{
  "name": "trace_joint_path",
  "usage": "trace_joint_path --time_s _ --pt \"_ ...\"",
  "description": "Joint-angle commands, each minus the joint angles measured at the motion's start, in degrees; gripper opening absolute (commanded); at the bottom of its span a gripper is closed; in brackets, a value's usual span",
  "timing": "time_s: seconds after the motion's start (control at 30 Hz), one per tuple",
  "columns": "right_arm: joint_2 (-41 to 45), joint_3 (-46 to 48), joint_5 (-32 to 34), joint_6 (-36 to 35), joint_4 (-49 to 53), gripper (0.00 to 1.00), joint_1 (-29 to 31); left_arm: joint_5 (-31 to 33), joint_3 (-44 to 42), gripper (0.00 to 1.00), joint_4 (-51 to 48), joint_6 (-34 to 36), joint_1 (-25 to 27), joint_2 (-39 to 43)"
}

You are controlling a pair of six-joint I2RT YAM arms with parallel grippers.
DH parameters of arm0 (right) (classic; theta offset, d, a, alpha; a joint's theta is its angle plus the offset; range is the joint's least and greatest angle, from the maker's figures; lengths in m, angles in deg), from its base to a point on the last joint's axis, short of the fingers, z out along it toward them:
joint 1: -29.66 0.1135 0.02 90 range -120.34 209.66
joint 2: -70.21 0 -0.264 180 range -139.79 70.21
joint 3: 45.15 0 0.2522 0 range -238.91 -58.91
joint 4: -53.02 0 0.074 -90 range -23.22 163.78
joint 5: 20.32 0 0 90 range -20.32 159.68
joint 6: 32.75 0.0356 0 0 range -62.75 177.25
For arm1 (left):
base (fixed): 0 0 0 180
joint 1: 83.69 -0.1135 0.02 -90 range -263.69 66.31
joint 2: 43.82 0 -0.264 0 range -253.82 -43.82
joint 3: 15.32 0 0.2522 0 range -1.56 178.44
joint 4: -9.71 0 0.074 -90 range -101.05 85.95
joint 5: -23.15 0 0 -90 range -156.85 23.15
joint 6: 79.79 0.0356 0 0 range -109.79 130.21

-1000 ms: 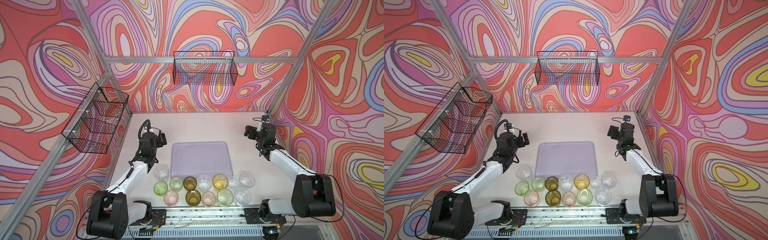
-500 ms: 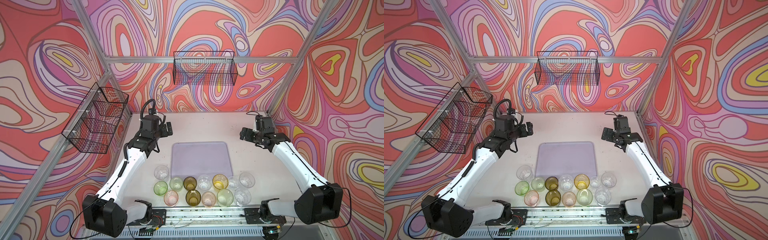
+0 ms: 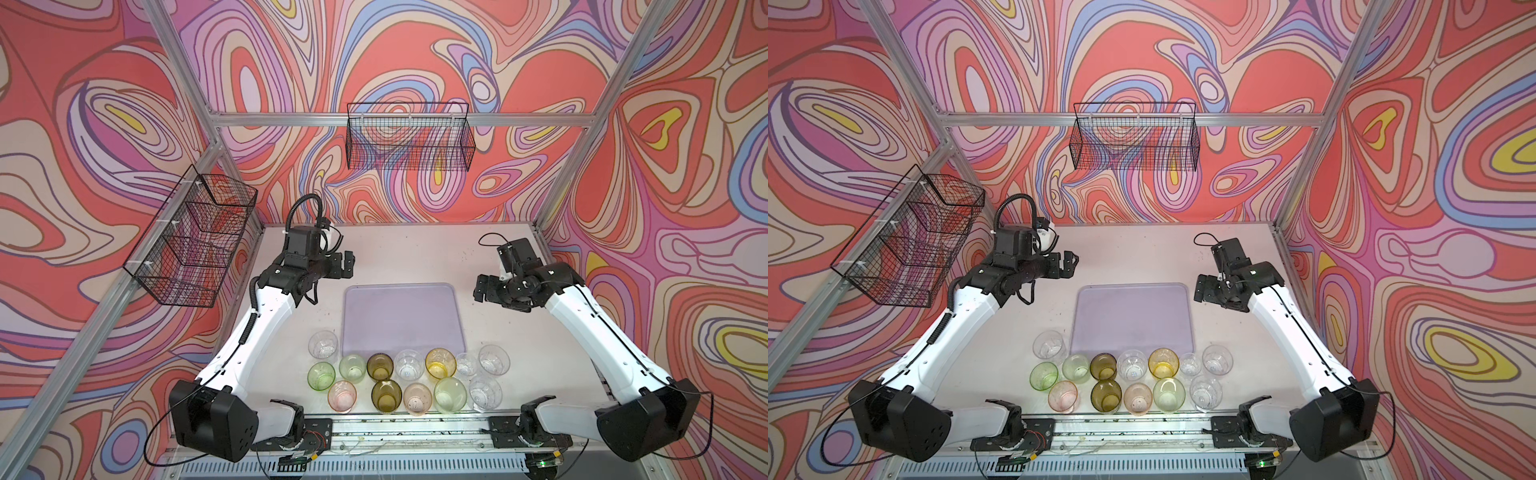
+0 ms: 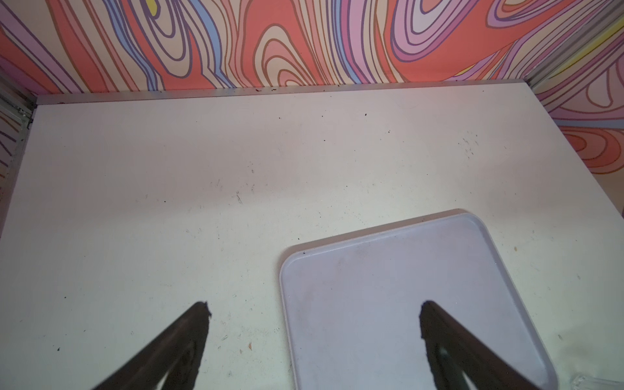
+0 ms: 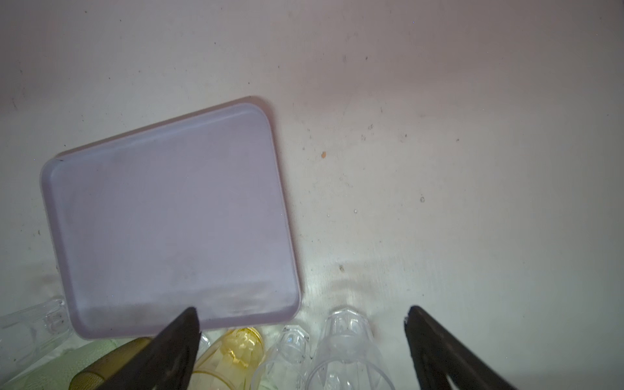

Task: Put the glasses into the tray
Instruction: 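Raise both arms and move the grippers above the tray, then lower the right gripper onto the clear cup nearest the tray corner and grasp it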

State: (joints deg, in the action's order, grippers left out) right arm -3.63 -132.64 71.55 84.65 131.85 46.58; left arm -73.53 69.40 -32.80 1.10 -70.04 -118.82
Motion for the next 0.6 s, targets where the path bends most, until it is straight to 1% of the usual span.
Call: trace_joint_path --time_s 0.0,0.07,0.2,0.3,0.43,0.57 --pt "1.66 -1.54 -0.43 4.3 7.92 0.95 1.54 -1.93 -1.71 1.0 -1.92 2.43 -0.47 1.52" --pt "2.34 -1.2 -1.2 6.5 9.44 0.92 2.66 -2.54 -1.81 1.0 -2.0 2.4 -0.47 1.61" --pt "3.22 -0.16 -1.89 10.08 11.41 0.77 4.84 -3.73 -1.79 1.0 -1.92 2.08 -0.56 1.39" --pt "4.16 1.78 -2.05 12.92 11.91 0.72 6.58 -4.11 -1.78 1.0 -2.12 1.89 -0.66 1.17" --pt "5.69 5.98 -3.3 15.08 10.64 0.63 7.39 -4.71 -1.96 1.0 -1.94 1.47 -0.91 1.17" --pt "5.99 9.38 -3.93 16.53 8.99 0.52 8.14 -4.98 -2.22 1.0 -1.86 1.46 -0.99 1.18"
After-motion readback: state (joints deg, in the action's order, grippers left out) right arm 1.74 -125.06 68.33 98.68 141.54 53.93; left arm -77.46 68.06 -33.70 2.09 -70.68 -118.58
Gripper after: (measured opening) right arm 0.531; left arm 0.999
